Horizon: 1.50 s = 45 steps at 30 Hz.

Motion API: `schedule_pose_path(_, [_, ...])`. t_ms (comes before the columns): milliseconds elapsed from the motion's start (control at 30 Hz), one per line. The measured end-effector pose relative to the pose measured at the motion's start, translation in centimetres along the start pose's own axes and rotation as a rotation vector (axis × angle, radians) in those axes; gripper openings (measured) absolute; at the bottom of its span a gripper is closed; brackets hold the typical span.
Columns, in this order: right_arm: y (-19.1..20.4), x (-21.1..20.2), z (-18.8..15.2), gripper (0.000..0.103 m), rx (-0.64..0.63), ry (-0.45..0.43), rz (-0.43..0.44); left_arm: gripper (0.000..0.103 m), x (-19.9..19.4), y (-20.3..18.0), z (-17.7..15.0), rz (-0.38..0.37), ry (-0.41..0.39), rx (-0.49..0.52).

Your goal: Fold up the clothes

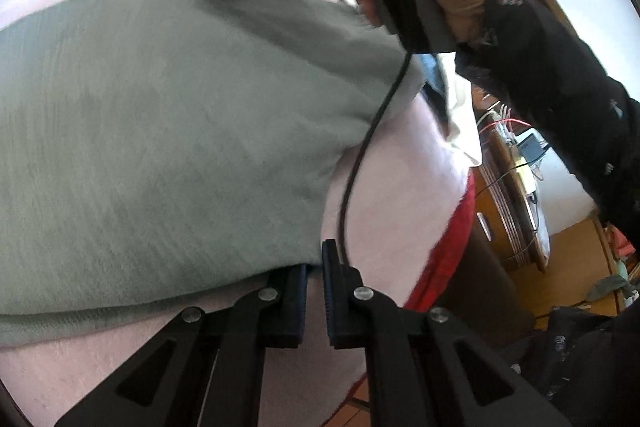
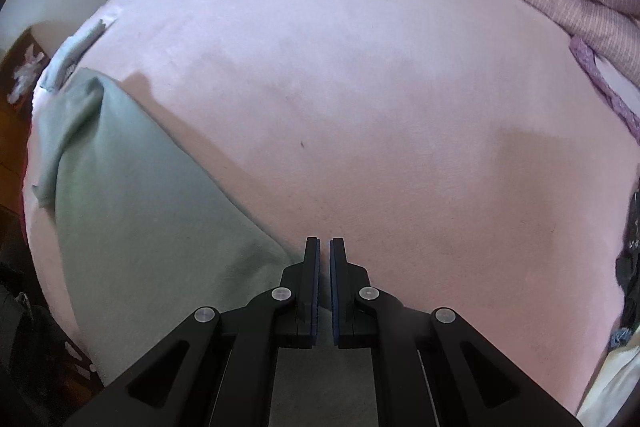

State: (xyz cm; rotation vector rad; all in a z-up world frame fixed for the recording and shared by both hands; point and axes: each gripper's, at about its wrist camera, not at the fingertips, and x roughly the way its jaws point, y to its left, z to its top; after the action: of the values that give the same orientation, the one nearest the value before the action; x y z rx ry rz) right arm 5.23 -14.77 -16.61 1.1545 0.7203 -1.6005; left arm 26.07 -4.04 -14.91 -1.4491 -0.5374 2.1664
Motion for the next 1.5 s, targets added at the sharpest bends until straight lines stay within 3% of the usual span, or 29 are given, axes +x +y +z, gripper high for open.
schedule_pose_path(100, [-1.0, -1.7, -0.8, 0.006, 0.05, -0.044, 0.026, 0.005, -0.1, 0.2, 0.1, -0.002, 0.006, -0.024])
schedule_pose_path(233, [-4.8, -7.8, -3.9, 0.006, 0.209, -0.185, 0.051, 0.006, -0.9, -0.5, -0.1, 0.018, 0.036, -0.011])
schedule_pose_path(400, [-10.1, -13.8, -11.6, 0.006, 0.412, -0.275, -0.029, 0.006, -3.6, -1.0, -2.4, 0.053, 0.068, 0.018])
schedule_pose_path(500, [-12.6, -14.4, -15.9, 0.007, 0.52, -0.239, -0.051, 0.006, -5.8, -1.1, -2.6, 0.069, 0.027, 0.02])
schedule_pose_path(600, [-13.2, -13.3, -17.8, 0.01, 0.55, -0.187, -0.066, 0.006, -7.3, -1.1, -1.1, 0.106, -0.024, 0.032])
schedule_pose_path(633, [-13.6, -13.0, -17.9, 0.014, 0.558, -0.183, -0.082, 0.006, -7.1, -1.3, -0.4, 0.108, -0.04, 0.029])
schedule_pose_path(700, [-14.6, -12.4, -18.0, 0.035, 0.575, -0.176, -0.114, 0.006, -5.9, -2.0, 0.7, 0.118, -0.048, 0.04])
schedule_pose_path(767, [-15.4, -11.9, -17.5, 0.042, 0.586, -0.187, -0.115, 0.006, -4.6, -2.3, 1.4, 0.138, -0.034, 0.045])
schedule_pose_path(900, [-15.8, -10.1, -16.1, 0.041, 0.54, -0.145, -0.109, 0.006, -1.8, -1.6, 1.9, 0.198, 0.045, 0.042])
schedule_pose_path(933, [-15.7, -9.4, -15.6, 0.037, 0.515, -0.121, -0.104, 0.006, -1.6, -1.4, 1.7, 0.206, 0.049, 0.03])
schedule_pose_path(967, [-15.4, -8.8, -15.2, 0.024, 0.485, -0.093, -0.114, 0.006, -1.3, -1.2, 1.6, 0.213, 0.052, 0.016])
schedule_pose_path(1033, [-14.7, -7.9, -14.4, 0.023, 0.422, -0.049, -0.15, 0.006, -1.4, -0.7, 1.5, 0.202, 0.046, -0.015])
schedule_pose_path(1100, [-14.4, -8.2, -14.0, 0.022, 0.387, -0.06, -0.189, 0.006, -1.4, -0.3, 1.5, 0.189, 0.05, -0.037])
schedule_pose_path(1233, [-16.7, -9.0, -13.7, 0.023, 0.461, -0.104, -0.202, 0.006, -1.4, -0.5, 1.4, 0.208, 0.054, -0.014])
schedule_pose_path(1333, [-16.7, -6.6, -13.7, 0.023, 0.43, -0.007, -0.224, 0.006, -1.4, -0.7, 1.3, 0.223, 0.06, -0.005])
schedule_pose_path(1400, [-16.4, -6.7, -13.6, 0.024, 0.425, -0.023, -0.247, 0.006, -1.5, -0.7, 1.3, 0.227, 0.064, -0.004])
schedule_pose_path(1500, [-16.3, -10.4, -14.1, 0.025, 0.483, -0.163, -0.222, 0.006, -1.6, -0.6, 1.2, 0.233, 0.065, -0.01])
